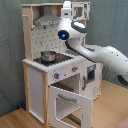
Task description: Play with the kitchen
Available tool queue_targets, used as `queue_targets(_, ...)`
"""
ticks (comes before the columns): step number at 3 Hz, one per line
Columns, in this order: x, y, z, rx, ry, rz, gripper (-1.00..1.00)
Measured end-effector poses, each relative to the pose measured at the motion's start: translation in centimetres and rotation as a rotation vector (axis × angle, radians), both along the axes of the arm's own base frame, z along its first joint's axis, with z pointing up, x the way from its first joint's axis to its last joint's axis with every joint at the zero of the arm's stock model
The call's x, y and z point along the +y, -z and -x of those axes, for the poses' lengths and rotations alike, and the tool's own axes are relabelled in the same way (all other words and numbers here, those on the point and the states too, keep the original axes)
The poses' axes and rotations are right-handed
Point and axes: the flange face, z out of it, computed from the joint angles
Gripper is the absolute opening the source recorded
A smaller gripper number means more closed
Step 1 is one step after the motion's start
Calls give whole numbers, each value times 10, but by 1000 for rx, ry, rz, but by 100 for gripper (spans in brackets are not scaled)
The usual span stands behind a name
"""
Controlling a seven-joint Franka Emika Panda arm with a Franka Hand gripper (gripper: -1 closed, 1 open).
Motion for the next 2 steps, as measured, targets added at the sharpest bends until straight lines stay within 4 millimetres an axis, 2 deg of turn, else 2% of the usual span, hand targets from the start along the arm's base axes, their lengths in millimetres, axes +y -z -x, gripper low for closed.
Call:
queue_targets(1,1,1,-10,7,-30,-66,-100)
queue_targets(2,-35,-14,-28,48,-38,-182,-100)
